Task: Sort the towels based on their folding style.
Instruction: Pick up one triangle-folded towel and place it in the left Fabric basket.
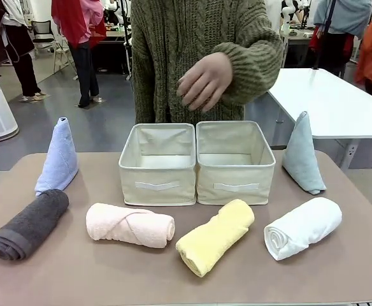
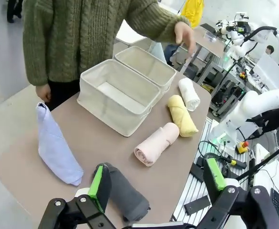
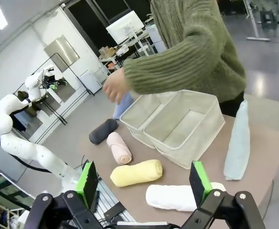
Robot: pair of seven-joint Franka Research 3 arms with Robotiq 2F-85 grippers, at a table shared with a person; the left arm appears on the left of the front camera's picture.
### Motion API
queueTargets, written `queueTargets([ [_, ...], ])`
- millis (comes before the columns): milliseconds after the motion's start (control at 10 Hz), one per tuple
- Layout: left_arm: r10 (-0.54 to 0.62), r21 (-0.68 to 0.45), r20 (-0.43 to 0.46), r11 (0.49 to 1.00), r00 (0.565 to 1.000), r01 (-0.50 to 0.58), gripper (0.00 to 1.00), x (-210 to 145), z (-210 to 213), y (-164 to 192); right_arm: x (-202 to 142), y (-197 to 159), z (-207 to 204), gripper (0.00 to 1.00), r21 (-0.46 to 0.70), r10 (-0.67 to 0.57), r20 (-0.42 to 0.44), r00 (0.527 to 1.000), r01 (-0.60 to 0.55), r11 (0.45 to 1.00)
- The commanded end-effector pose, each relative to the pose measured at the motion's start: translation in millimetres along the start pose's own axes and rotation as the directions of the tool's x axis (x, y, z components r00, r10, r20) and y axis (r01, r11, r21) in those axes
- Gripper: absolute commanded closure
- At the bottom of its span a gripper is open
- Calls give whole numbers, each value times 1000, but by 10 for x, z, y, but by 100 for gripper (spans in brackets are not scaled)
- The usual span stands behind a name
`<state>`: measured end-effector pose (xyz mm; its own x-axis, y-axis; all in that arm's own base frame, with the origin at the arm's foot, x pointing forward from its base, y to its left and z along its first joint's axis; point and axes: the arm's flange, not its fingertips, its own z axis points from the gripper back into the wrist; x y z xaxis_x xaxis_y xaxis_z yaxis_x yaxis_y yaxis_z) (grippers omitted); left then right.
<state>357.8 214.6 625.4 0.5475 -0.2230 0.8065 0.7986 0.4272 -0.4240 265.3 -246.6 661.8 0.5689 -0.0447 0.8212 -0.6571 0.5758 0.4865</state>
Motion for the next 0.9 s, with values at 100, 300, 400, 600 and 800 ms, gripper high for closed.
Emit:
queueTargets([
  [100,-16,-6,1,1000,1000,16,0,4,-15,-7,6,5,2,0,3,15,2,1000,-15,1000],
  [300,-16,-6,1,1000,1000,16,0,4,-15,-7,6,5,2,0,3,15,2,1000,-15,1000],
  [400,-16,-6,1,1000,1000,16,0,4,-15,-7,6,5,2,0,3,15,2,1000,-15,1000],
  [600,-16,-6,1,1000,1000,16,0,4,-15,-7,6,5,2,0,3,15,2,1000,-15,1000],
  [800,-16,-6,1,1000,1000,16,0,4,-15,-7,6,5,2,0,3,15,2,1000,-15,1000],
])
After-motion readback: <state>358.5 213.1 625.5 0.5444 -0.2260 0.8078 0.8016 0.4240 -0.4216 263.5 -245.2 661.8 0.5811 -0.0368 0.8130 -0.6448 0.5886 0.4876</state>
